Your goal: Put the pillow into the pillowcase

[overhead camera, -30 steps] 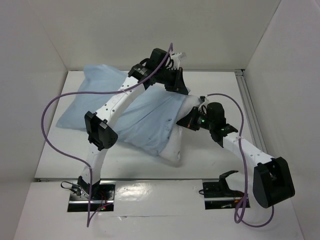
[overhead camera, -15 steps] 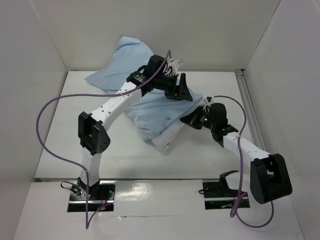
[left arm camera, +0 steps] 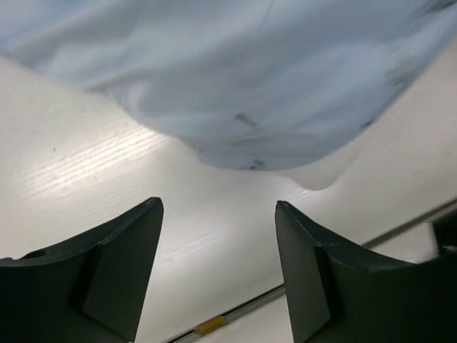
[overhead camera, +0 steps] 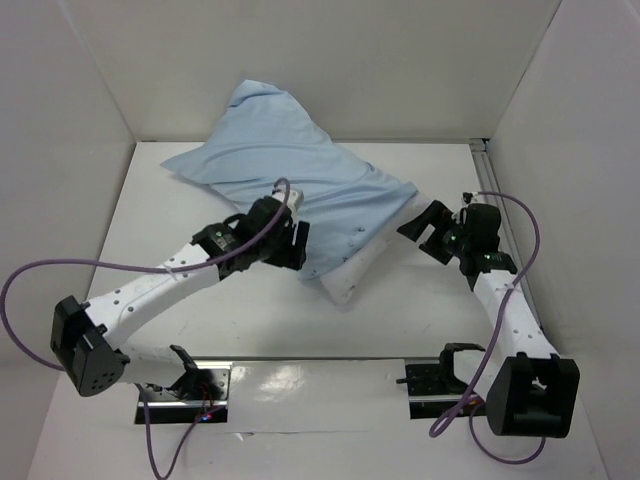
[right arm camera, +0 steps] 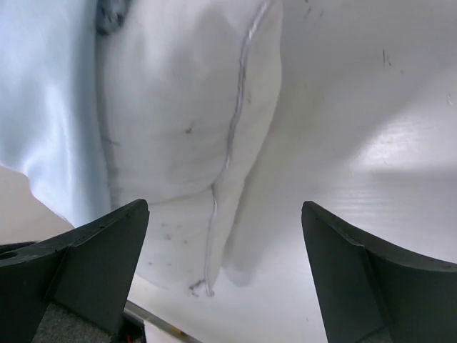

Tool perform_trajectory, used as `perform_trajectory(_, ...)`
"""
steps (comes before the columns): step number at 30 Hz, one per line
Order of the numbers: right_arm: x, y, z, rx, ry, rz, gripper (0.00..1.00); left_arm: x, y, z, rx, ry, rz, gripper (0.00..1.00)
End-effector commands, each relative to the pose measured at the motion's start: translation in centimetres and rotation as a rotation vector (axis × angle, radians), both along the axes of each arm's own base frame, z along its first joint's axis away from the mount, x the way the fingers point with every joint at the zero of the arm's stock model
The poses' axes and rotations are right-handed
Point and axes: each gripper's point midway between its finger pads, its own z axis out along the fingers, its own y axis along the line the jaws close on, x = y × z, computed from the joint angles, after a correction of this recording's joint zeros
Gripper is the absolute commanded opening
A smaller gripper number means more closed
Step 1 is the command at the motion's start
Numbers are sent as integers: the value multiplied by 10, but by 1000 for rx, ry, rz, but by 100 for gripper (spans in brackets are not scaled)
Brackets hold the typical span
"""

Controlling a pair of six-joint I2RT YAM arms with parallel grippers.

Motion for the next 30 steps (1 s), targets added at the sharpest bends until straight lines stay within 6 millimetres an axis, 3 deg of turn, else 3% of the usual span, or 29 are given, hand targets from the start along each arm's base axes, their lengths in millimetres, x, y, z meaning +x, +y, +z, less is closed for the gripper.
perform_trajectory(1,-17,-4,3,-32,37,28,95,-11,19,-55,122,8,81,76)
perform_trajectory(2,-20,-4,4,-32,40,28,95,-16,4,-56,87,-23,41,79)
perform_trajectory(5,-27,-3,-1,-29,67,29,96,-36,-14,-70,76,-62,-59,85)
perform_trajectory(7,-29,0,3,-18,53,44,98,-27,-12,-71,88,-122,-25,85)
perform_trajectory(11,-36,10,0,15,46,101,99,-15,-8,-95,149,-178,-5,85)
perform_trajectory(16,-33,10,12,6,0,117,99,3,-9,-117,224,-219,33,84)
perform_trajectory(24,-39,20,8,33,11,189,99,28,-15,-124,275,-273,108,72)
perform_trajectory(27,-45,31,13,67,-26,272,99,32,-9,-126,299,-269,136,50)
perform_trajectory(28,-53,38,12,98,-25,325,99,34,-7,-126,291,-264,152,38)
perform_trajectory(29,-55,40,10,95,-39,350,88,30,-8,-129,292,-246,133,17)
perform_trajectory(30,-57,45,10,87,-45,377,83,33,-7,-128,288,-239,137,0)
